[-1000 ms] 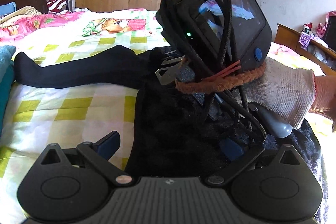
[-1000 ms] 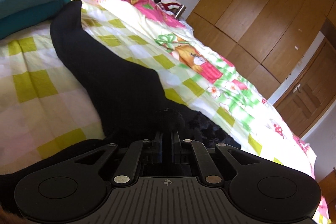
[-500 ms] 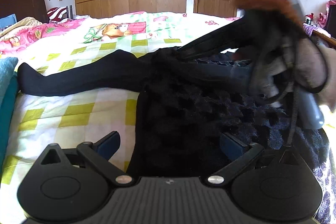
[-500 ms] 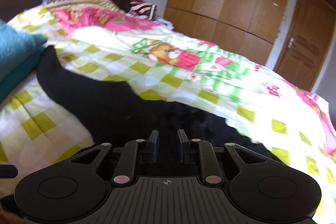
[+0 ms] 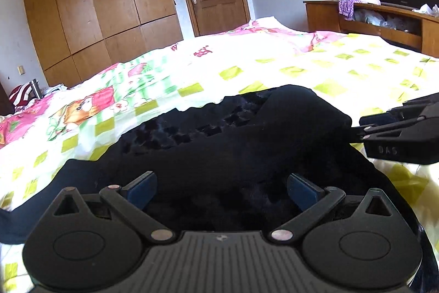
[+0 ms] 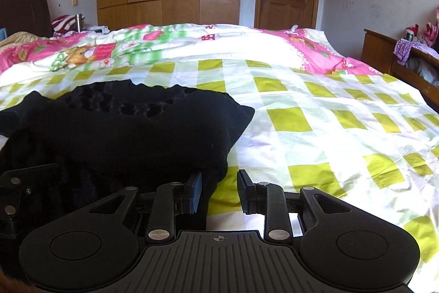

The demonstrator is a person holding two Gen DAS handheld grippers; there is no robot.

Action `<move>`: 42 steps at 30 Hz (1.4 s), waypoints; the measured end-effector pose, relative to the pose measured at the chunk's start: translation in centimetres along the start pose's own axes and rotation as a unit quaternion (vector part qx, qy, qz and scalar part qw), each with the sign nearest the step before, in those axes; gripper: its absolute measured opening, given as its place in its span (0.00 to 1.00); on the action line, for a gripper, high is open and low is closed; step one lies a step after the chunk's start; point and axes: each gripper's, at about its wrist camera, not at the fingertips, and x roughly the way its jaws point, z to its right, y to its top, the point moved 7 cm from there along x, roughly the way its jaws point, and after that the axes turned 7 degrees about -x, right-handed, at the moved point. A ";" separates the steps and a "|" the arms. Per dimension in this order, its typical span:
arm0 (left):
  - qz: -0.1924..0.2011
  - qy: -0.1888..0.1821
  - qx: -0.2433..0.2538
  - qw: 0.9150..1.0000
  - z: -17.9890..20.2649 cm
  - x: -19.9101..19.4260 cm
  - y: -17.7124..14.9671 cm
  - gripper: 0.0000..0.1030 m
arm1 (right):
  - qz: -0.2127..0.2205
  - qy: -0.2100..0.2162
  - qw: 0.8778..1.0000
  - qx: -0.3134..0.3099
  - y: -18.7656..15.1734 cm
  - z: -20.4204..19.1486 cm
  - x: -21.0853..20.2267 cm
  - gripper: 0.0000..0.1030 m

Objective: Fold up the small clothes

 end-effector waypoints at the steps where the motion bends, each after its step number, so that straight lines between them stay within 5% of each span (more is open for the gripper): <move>1: -0.004 0.006 0.006 1.000 0.2 1.0 0.3 1.00 | 0.001 0.002 1.000 0.004 0.0 0.1 0.7 0.27; 4: -0.017 0.038 0.035 0.999 0.4 3.8 0.4 1.00 | 0.002 0.009 1.000 0.028 -0.2 1.0 1.2 0.26; 8: -0.043 0.078 0.046 0.995 -0.8 6.4 -0.8 1.00 | 0.017 0.004 0.998 0.053 0.0 2.4 -0.6 0.02; 14: -0.065 0.113 -0.036 0.991 -4.6 7.2 -1.9 1.00 | -0.018 -0.048 0.996 0.079 -2.0 6.8 -1.7 0.00; 17: -0.050 0.128 -0.039 0.990 -5.3 6.4 -1.7 1.00 | -0.005 -0.019 0.998 0.065 -0.5 6.8 -2.3 0.06; 22: -0.030 0.159 -0.016 0.987 -6.8 5.0 -1.2 1.00 | 0.009 0.018 0.998 0.065 4.1 6.4 2.4 0.10; 27: -0.015 0.150 -0.014 0.989 -8.2 3.9 -0.1 1.00 | -0.021 0.076 0.996 0.043 6.2 6.2 7.3 0.11; 31: -0.019 0.118 -0.012 0.993 -9.8 2.7 -0.1 1.00 | -0.025 0.116 0.993 0.006 7.5 6.3 7.2 0.14; 37: -0.032 0.102 -0.050 0.993 -13.1 1.9 -0.3 1.00 | -0.009 0.204 0.974 -0.096 9.9 0.4 7.8 0.24; 42: -0.057 0.087 -0.073 0.992 -15.5 4.5 -0.2 1.00 | -0.056 0.273 0.938 -0.207 9.2 -6.4 10.1 0.25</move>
